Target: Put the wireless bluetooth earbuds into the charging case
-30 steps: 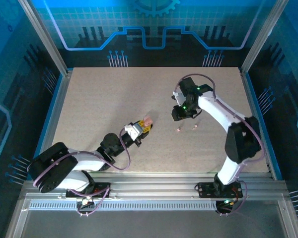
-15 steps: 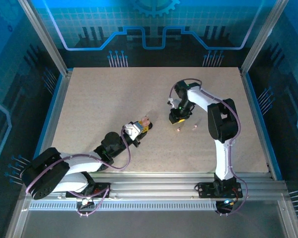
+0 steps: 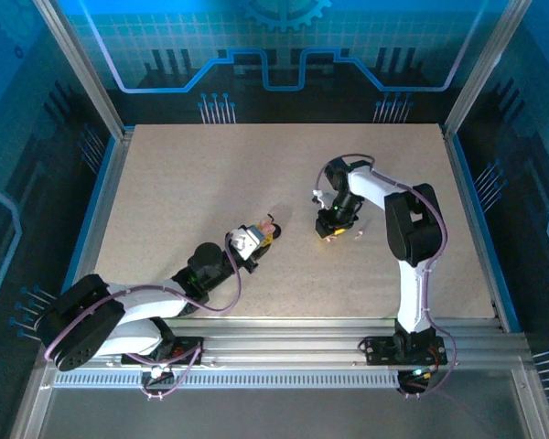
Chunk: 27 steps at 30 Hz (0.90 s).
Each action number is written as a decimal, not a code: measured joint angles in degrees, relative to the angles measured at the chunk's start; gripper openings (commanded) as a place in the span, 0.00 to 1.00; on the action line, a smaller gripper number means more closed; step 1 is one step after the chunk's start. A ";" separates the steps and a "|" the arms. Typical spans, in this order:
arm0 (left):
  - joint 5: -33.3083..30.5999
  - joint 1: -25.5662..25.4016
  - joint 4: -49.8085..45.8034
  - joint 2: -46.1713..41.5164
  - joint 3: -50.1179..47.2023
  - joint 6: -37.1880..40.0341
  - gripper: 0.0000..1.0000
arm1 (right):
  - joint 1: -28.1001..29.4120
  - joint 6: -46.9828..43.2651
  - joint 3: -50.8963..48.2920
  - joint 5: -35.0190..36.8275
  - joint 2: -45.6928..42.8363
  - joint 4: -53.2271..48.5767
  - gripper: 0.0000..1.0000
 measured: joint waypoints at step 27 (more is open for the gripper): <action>0.04 0.00 -0.81 0.00 0.74 0.00 0.15 | 1.97 3.06 -3.50 5.22 -2.38 -1.07 0.37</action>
